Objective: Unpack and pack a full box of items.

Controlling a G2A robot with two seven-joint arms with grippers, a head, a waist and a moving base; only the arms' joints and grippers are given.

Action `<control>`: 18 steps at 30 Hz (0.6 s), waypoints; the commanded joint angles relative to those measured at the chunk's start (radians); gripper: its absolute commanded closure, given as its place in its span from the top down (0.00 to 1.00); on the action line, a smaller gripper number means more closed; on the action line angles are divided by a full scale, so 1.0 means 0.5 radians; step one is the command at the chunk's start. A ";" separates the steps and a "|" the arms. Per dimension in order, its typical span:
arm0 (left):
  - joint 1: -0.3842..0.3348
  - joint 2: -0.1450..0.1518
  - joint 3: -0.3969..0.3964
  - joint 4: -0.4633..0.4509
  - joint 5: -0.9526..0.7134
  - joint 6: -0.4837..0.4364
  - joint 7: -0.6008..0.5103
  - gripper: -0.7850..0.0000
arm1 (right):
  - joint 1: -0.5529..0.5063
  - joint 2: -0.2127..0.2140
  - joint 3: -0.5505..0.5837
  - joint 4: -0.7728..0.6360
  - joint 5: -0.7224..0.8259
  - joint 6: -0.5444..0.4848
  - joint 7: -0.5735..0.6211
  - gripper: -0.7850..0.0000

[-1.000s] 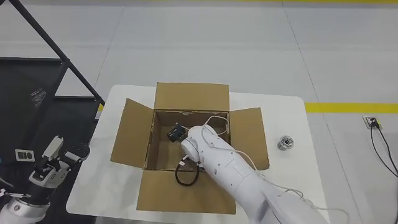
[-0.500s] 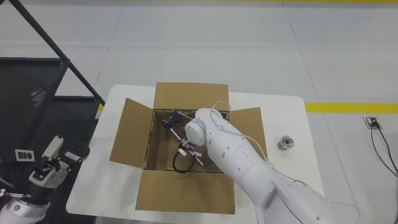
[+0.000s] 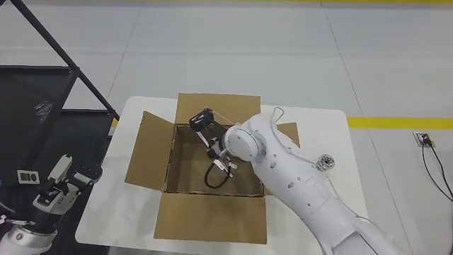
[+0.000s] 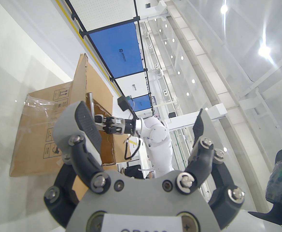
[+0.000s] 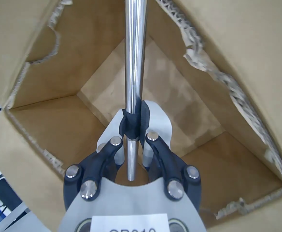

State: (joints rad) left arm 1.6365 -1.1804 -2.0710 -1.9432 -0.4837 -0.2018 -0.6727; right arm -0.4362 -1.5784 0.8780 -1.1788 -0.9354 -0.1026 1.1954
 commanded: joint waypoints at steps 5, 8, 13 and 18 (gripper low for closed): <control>0.000 0.000 0.000 0.000 0.000 0.000 0.000 1.00 | -0.722 0.198 0.565 -1.337 -0.402 0.047 0.279 0.00; 0.000 0.000 0.000 0.000 0.000 0.000 0.000 1.00 | -0.943 0.239 0.763 -1.679 -0.510 0.071 0.345 0.00; 0.000 0.000 0.000 0.000 0.000 0.000 0.000 1.00 | -1.142 0.280 1.040 -1.890 -0.627 0.145 0.439 0.00; 0.000 0.000 0.000 0.000 0.000 0.000 0.000 1.00 | -1.274 0.308 1.272 -1.864 -0.654 0.198 0.489 0.00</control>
State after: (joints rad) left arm 1.6365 -1.1804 -2.0710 -1.9432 -0.4837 -0.2018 -0.6727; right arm -1.0622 -1.4268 1.4906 -2.1201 -1.2612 -0.0076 1.4363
